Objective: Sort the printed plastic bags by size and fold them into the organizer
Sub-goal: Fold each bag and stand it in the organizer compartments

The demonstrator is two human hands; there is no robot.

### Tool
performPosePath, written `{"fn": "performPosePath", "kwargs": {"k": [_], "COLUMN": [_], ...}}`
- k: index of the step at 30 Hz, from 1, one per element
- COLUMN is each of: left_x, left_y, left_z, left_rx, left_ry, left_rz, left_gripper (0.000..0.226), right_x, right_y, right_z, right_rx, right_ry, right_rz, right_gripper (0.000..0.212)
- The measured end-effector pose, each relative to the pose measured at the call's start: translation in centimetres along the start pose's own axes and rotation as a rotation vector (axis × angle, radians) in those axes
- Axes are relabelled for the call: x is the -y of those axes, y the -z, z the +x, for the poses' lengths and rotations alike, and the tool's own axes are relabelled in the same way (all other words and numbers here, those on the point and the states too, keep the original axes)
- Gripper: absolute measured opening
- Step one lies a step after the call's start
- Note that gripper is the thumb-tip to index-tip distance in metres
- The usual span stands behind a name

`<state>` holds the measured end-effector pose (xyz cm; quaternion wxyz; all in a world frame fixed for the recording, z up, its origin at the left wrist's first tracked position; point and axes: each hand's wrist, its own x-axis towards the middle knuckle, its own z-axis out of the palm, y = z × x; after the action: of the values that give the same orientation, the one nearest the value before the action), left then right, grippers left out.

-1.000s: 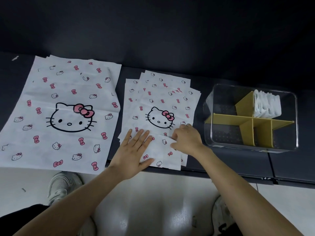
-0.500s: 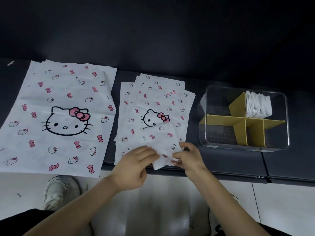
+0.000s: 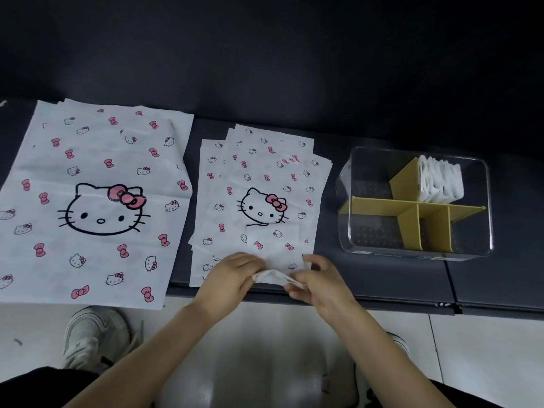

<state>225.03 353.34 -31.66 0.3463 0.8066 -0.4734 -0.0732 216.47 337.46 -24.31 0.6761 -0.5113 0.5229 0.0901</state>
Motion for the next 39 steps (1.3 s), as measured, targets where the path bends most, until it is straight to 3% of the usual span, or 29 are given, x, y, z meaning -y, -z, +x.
{"fn": "performPosePath", "kwargs": {"k": [3,4,5,7,8,12,15,21,23,26,28,29,32,36,39], "left_x": [-0.2,-0.3,-0.3,-0.5,-0.6,-1.1,-0.8,-2.0,-2.0,-1.4,-1.2,-1.3,-1.0,-0.6,-0.7], "left_y": [0.2,0.2,0.2,0.4,0.6,0.7,0.5,-0.3,-0.6,-1.5,-2.2,-2.5,-3.0,-3.5,-3.6], "left_z": [0.5,0.7,0.9,1.3,1.4,2.2,2.7,3.4,3.4,3.2,3.2,3.1,2.6,2.1,2.2], "left_rx": [-0.039,-0.058,-0.068,-0.064,-0.064,-0.073,-0.089,-0.236,-0.294,-0.379,-0.267,-0.185,0.004,0.079,0.100], "left_ry": [0.093,0.113,0.135,0.221,0.275,0.518,0.595,0.701,0.641,0.302,0.071,0.038,0.189,0.264,0.277], "left_rz": [-0.007,-0.011,-0.019,-0.059,-0.081,-0.184,-0.175,-0.132,0.071,0.435,0.453,0.462,0.438,0.434,0.451], "left_gripper": [0.031,0.033,0.034,0.043,0.046,0.043,0.013,0.029,0.029,0.033,0.037,0.037,0.053,0.055,0.057], "right_x": [-0.8,-0.8,-0.7,-0.2,0.0,0.9,1.4,1.5,1.8,1.9,1.8,1.7,1.5,1.6,2.1], "right_y": [1.2,1.5,1.5,1.3,1.1,0.5,0.1,-0.6,-0.9,-1.1,-1.1,-1.1,-1.1,-1.1,-1.2], "right_z": [0.1,-0.1,-0.1,0.5,1.2,4.6,5.6,5.9,5.8,5.9,6.0,6.1,6.6,6.7,6.1], "right_rx": [-0.302,-0.273,-0.164,0.073,0.103,-0.007,-0.038,-0.128,-0.143,-0.142,-0.145,-0.148,-0.148,-0.152,-0.168], "right_ry": [0.668,0.848,0.904,0.767,0.689,0.602,0.564,0.567,0.576,0.571,0.576,0.585,0.585,0.590,0.682], "right_rz": [-0.734,-0.787,-0.756,-0.661,-0.624,-0.498,-0.579,-0.719,-0.786,-0.807,-0.811,-0.818,-0.837,-0.853,-1.025], "right_gripper": [0.056,0.062,0.064,0.058,0.052,0.008,0.040,0.045,0.045,0.046,0.046,0.045,0.044,0.040,0.010]}}
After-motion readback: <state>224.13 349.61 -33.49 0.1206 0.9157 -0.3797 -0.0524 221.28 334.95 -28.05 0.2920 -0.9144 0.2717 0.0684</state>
